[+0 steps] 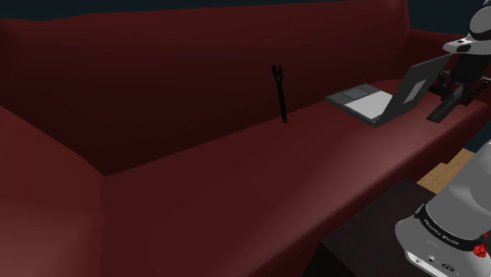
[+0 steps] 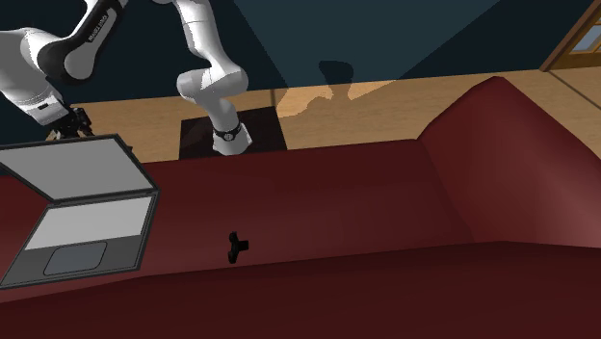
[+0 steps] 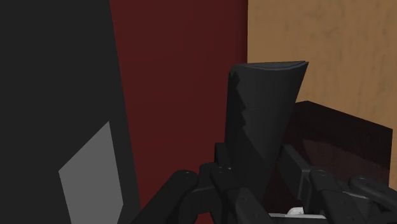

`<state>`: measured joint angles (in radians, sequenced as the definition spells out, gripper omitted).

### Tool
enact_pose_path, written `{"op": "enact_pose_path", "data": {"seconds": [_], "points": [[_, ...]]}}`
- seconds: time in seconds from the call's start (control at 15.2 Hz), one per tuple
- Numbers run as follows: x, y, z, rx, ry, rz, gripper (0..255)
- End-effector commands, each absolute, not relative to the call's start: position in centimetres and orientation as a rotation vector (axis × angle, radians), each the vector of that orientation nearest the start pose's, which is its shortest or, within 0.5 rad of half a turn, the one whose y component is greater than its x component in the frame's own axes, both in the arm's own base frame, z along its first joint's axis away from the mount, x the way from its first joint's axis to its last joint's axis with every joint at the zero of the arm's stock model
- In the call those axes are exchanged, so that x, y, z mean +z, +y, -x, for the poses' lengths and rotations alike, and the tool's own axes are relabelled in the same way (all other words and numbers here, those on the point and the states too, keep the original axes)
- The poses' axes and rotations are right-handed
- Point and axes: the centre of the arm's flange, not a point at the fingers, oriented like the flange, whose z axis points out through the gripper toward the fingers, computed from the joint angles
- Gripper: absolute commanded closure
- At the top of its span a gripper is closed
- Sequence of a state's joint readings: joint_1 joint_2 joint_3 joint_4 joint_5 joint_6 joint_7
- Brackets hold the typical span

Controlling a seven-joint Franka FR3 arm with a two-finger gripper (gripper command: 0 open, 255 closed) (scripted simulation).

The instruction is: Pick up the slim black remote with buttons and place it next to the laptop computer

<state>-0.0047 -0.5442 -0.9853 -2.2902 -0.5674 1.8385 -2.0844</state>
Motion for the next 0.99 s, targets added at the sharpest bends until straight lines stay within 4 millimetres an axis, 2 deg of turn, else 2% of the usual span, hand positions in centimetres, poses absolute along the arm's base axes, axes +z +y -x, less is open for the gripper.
{"op": "enact_pose_path", "data": {"seconds": [0.0, 0.92], "points": [[43.7, -41.4, -18.8, 0.15, -1.945, 2.369, 255], [36.3, -41.4, -18.8, 0.15, -1.945, 2.369, 255]]}}
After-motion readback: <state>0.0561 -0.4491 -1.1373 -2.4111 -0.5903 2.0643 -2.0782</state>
